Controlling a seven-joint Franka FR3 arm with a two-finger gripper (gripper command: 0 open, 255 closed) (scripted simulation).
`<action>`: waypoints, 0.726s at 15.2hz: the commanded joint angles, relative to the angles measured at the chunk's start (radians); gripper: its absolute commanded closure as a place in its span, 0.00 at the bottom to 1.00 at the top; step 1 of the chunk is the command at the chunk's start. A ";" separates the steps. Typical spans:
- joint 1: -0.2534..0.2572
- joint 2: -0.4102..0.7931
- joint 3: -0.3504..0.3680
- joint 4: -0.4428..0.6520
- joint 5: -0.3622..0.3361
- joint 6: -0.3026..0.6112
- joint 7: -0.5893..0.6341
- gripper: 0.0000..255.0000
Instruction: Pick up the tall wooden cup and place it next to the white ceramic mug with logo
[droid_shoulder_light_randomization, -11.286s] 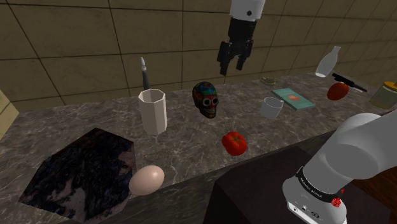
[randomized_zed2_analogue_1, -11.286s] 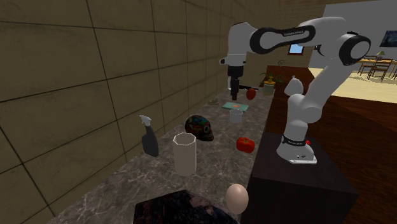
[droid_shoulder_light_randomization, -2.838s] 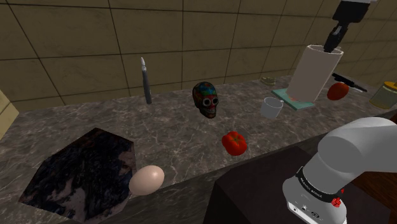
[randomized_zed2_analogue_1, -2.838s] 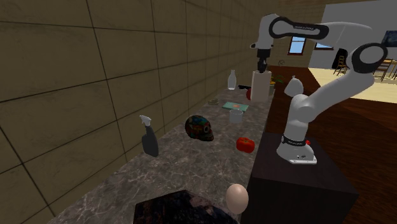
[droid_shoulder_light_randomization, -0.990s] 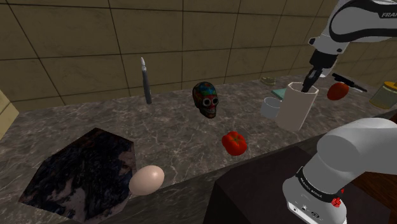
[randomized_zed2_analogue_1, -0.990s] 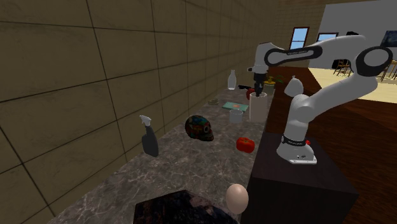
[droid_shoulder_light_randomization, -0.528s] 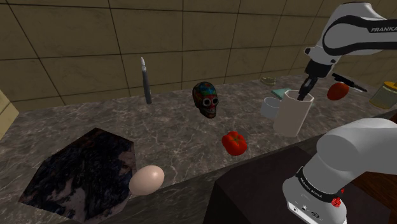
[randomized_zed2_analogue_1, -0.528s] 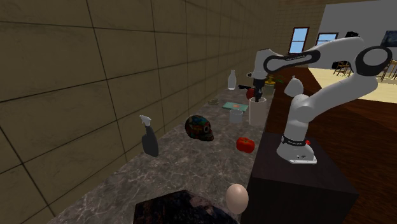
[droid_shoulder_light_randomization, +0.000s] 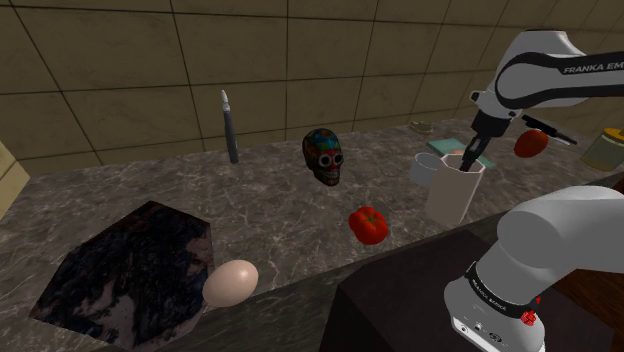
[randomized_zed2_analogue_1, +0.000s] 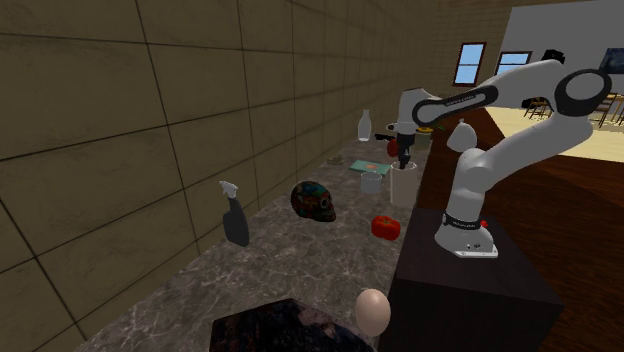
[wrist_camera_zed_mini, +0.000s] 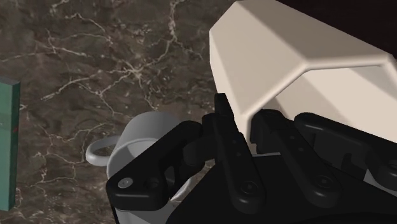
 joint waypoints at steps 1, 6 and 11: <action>0.000 0.002 -0.001 -0.008 -0.002 0.011 0.002 1.00; 0.000 0.002 -0.002 -0.008 -0.002 0.011 0.002 1.00; 0.000 0.002 -0.001 -0.008 -0.002 0.011 0.002 0.00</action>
